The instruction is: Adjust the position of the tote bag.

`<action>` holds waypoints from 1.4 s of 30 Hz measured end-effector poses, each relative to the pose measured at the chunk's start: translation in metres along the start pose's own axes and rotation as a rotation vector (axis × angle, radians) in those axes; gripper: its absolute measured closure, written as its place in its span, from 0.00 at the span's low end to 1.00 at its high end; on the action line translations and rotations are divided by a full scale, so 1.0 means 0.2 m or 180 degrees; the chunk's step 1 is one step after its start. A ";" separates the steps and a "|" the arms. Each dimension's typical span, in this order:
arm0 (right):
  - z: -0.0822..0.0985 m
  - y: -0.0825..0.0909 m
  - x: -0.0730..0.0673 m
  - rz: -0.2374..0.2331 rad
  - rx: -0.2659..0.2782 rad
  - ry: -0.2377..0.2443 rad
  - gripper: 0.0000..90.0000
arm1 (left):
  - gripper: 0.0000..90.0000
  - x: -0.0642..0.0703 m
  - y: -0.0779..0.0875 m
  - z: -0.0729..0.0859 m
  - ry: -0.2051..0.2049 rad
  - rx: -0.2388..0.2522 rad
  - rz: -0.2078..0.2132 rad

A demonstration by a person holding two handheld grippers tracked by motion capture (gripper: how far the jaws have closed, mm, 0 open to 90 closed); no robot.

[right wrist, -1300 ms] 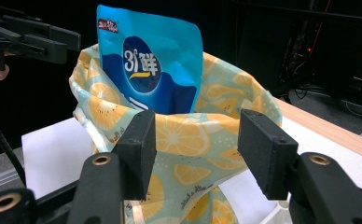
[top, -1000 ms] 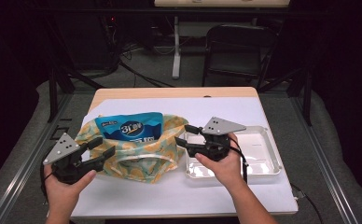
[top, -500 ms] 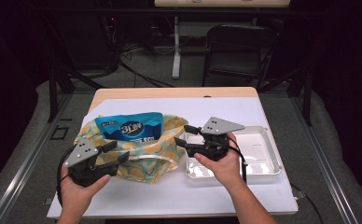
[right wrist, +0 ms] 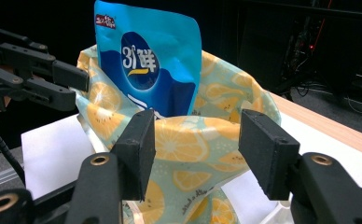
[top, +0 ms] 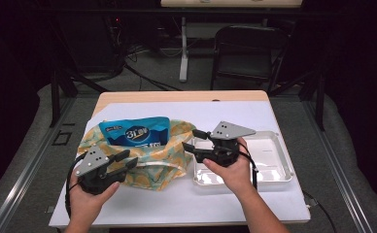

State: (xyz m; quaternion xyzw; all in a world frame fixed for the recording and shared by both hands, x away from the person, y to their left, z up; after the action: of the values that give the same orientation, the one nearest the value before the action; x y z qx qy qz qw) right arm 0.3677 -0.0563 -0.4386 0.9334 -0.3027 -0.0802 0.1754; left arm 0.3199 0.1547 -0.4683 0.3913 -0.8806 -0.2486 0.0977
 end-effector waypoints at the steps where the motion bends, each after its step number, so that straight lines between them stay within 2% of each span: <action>1: 0.00 0.00 0.00 0.0001 0.0003 0.0000 0.51 | 0.72 0.00 0.00 0.00 -0.0009 -0.0021 0.0006; 6: -0.01 0.01 0.01 0.0015 0.0022 -0.0012 0.51 | 0.81 0.03 -0.04 0.02 -0.0054 -0.0091 0.0067; 12: -0.01 0.02 0.03 0.0044 0.0057 -0.0032 0.52 | 0.91 0.05 -0.07 0.05 -0.0122 -0.0189 0.0056; 18: -0.02 0.00 0.06 0.0062 0.0027 -0.0017 0.63 | 0.97 0.06 -0.08 0.06 -0.0102 -0.0156 0.0047; 20: -0.04 -0.02 0.08 0.0123 0.0021 0.0030 0.64 | 0.99 0.06 -0.07 0.06 -0.0102 -0.0120 0.0044; 22: -0.06 -0.03 0.09 0.0140 0.0038 0.0045 0.64 | 1.00 0.06 -0.07 0.06 -0.0099 -0.0111 0.0049; 25: -0.09 -0.06 0.12 0.0210 -0.0023 0.0145 0.63 | 1.00 0.07 -0.07 0.07 -0.0121 -0.0128 0.0050; 32: -0.15 -0.14 0.17 0.0282 -0.0113 0.0207 0.58 | 1.00 0.08 -0.09 0.08 -0.0145 -0.0163 0.0077; 37: -0.15 -0.20 0.16 0.0180 -0.0210 0.0228 0.59 | 1.00 0.08 -0.10 0.09 -0.0155 -0.0183 0.0090; 42: -0.11 -0.25 0.18 0.0154 -0.0356 0.0234 0.63 | 1.00 0.08 -0.10 0.10 -0.0147 -0.0197 0.0092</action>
State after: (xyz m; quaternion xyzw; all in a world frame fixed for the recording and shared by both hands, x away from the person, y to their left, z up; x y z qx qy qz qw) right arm 0.4294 -0.0338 -0.4388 0.9168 -0.3135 -0.0584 0.2402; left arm 0.3148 0.1379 -0.4963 0.3694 -0.8801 -0.2833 0.0930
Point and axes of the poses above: each handheld gripper's, and its own axes: y roughly backward along the jaws, z roughly out of its underside, x roughly to its right, the point moved 9 cm from there along -y, roughly forward along the jaws, and after that the axes turned 5 degrees about -x, right-handed, at the moved point
